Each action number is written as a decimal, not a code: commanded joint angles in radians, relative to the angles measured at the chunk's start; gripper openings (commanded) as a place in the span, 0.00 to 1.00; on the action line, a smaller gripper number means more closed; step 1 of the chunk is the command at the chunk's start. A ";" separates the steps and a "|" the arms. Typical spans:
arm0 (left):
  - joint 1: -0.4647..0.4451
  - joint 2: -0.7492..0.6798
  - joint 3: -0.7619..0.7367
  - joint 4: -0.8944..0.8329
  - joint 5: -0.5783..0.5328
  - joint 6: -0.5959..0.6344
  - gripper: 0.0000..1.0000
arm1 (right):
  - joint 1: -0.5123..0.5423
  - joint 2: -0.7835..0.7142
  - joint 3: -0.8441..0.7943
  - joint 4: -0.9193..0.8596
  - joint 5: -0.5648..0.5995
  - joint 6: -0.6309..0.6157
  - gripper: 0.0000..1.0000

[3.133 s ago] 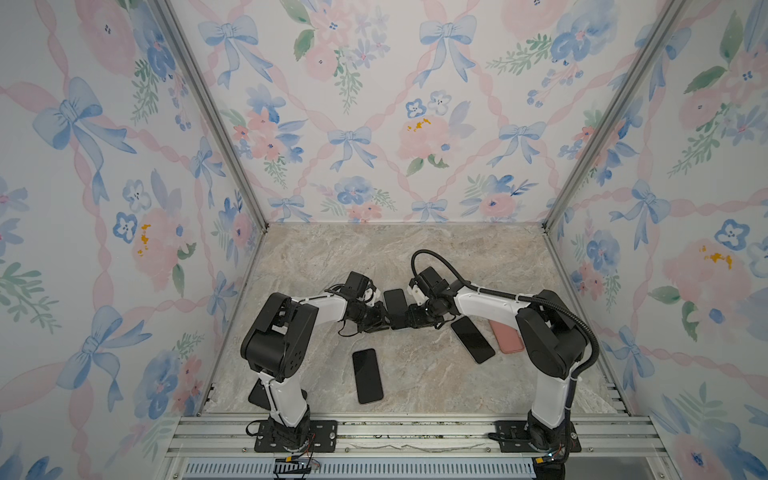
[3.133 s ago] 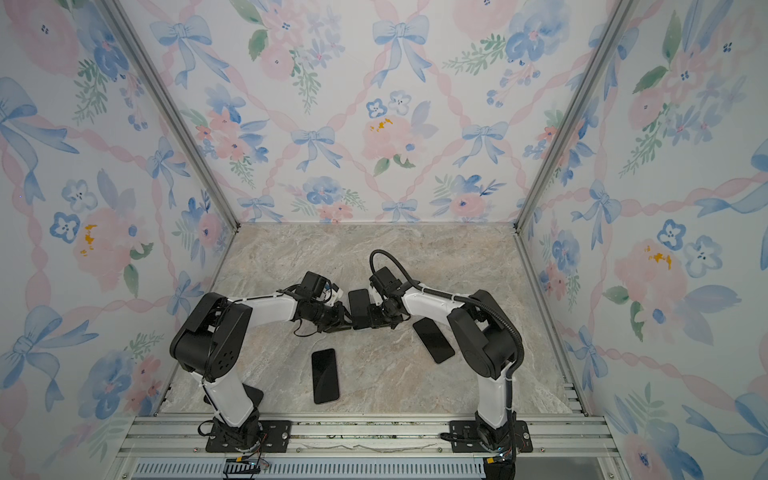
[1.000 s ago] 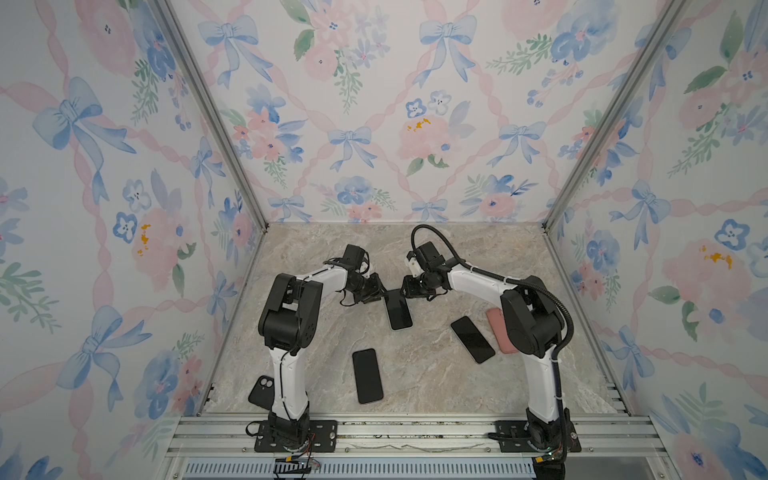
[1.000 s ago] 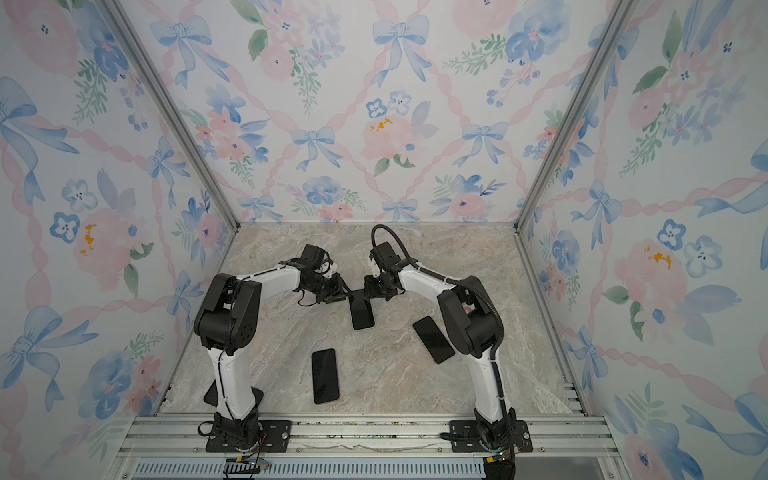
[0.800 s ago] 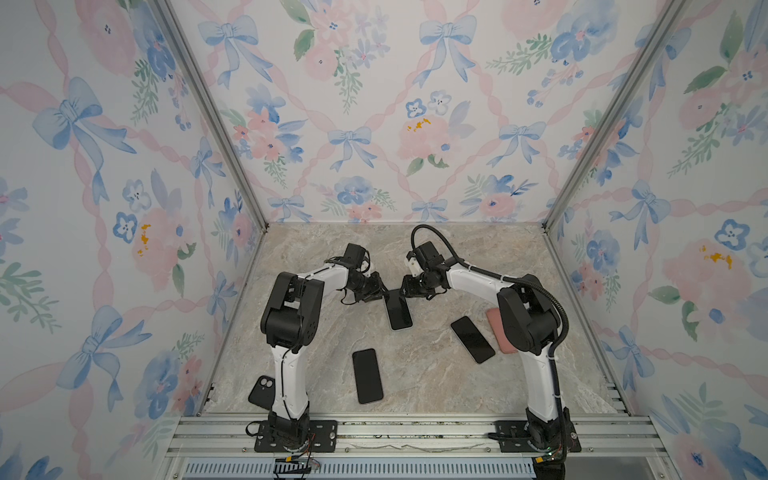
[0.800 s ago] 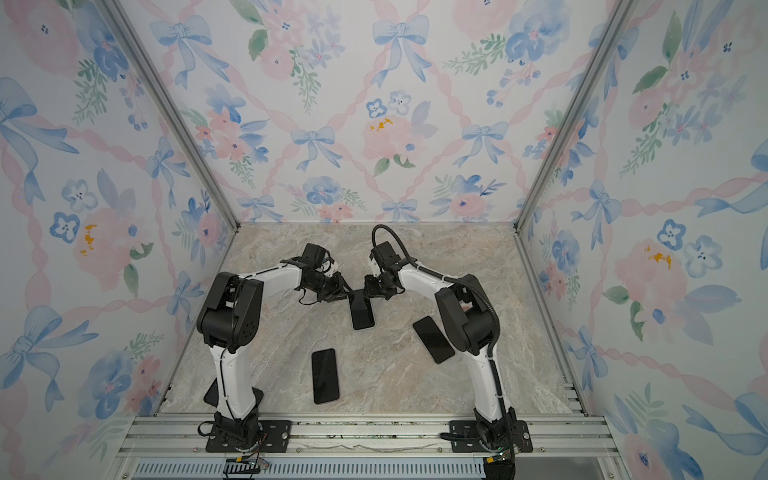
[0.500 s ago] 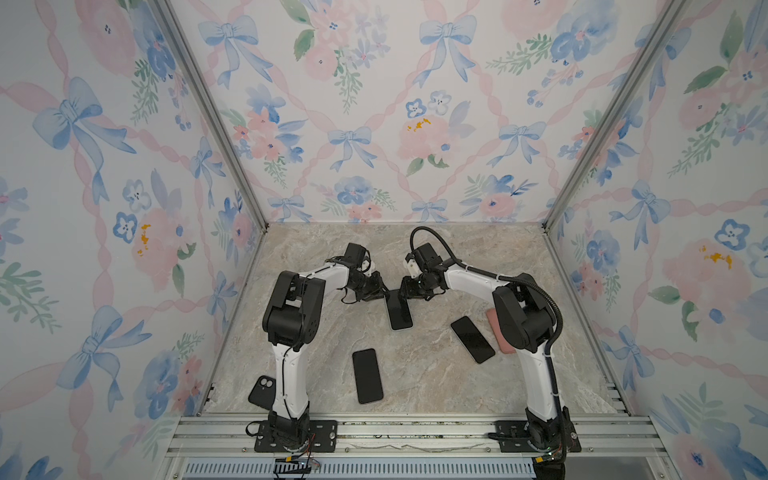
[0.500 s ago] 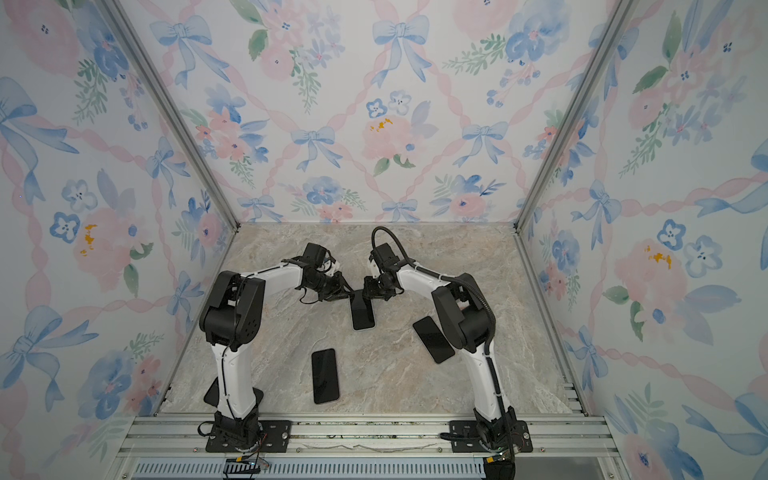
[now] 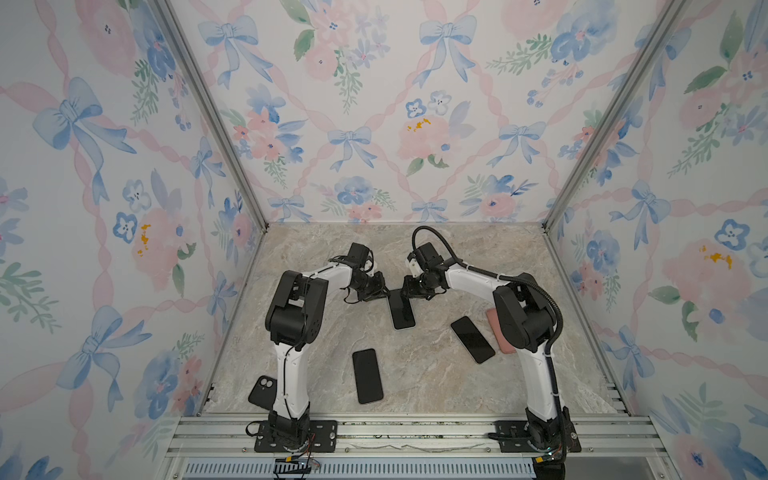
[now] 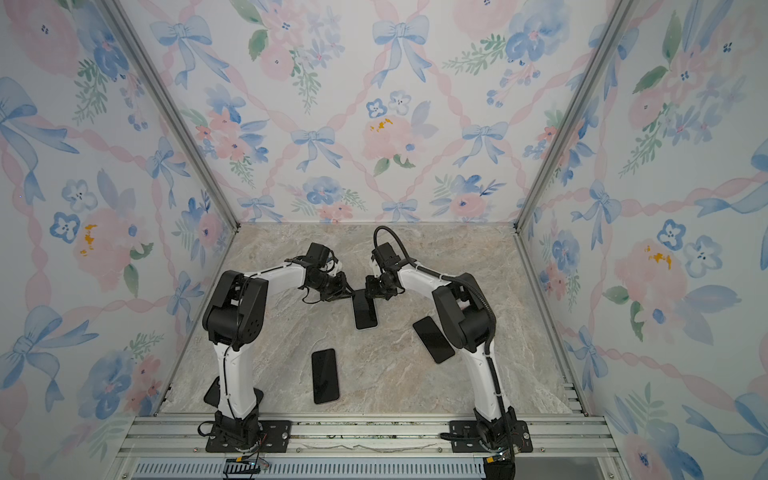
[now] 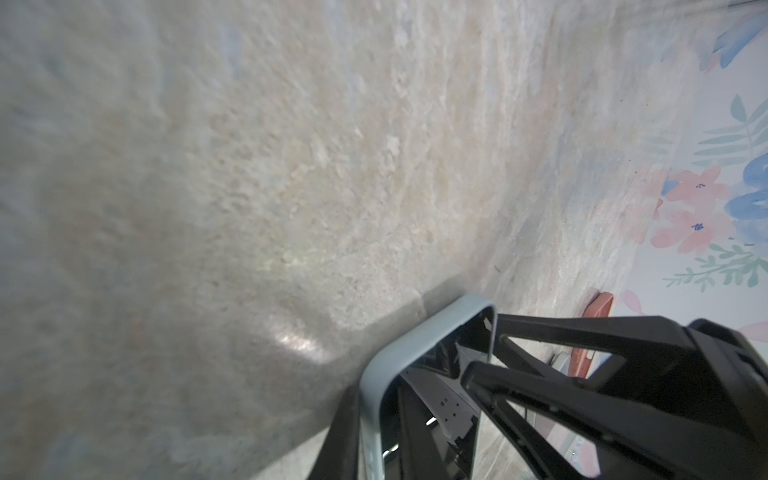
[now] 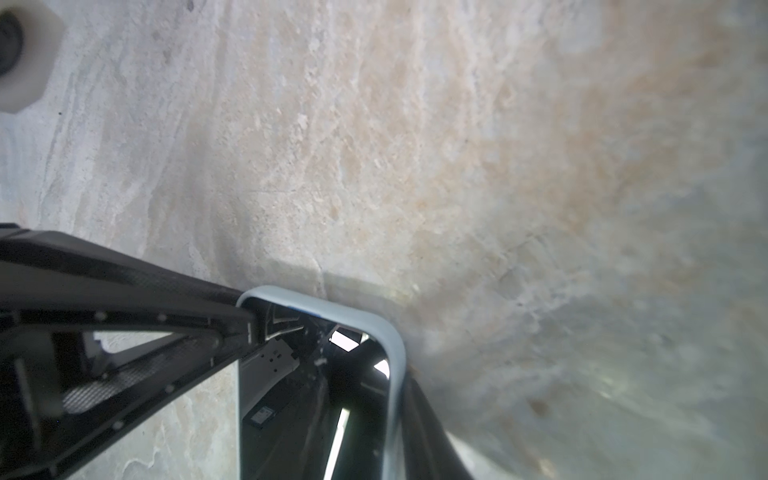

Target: Put the phone into the phone case

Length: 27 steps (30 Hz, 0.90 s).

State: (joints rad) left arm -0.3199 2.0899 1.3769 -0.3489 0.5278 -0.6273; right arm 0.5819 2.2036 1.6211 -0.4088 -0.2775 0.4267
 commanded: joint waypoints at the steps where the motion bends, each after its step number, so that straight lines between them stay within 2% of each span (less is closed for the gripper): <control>1: -0.042 0.034 0.007 -0.021 0.023 0.023 0.14 | 0.018 0.019 -0.006 -0.009 -0.010 0.010 0.26; 8: -0.046 0.026 0.001 -0.021 0.011 0.022 0.11 | 0.027 0.018 -0.010 -0.020 0.013 0.017 0.21; 13: -0.046 0.001 -0.007 -0.021 0.004 0.025 0.12 | 0.021 -0.007 -0.005 -0.033 0.020 0.019 0.23; 15: -0.044 -0.028 -0.013 -0.032 -0.011 0.031 0.16 | 0.015 -0.033 0.007 -0.063 0.042 0.016 0.27; 21: -0.045 -0.168 -0.113 -0.037 -0.077 0.039 0.33 | 0.044 -0.174 -0.070 -0.095 0.149 0.057 0.56; 23: -0.047 -0.210 -0.161 -0.037 -0.092 0.041 0.37 | 0.074 -0.209 -0.086 -0.129 0.223 0.069 0.63; 27: -0.048 -0.283 -0.249 -0.038 -0.111 0.056 0.38 | 0.134 -0.223 -0.068 -0.272 0.337 0.110 0.67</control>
State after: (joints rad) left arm -0.3687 1.8477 1.1755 -0.3649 0.4484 -0.6006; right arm 0.6724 1.9980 1.5509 -0.5453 -0.0528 0.4980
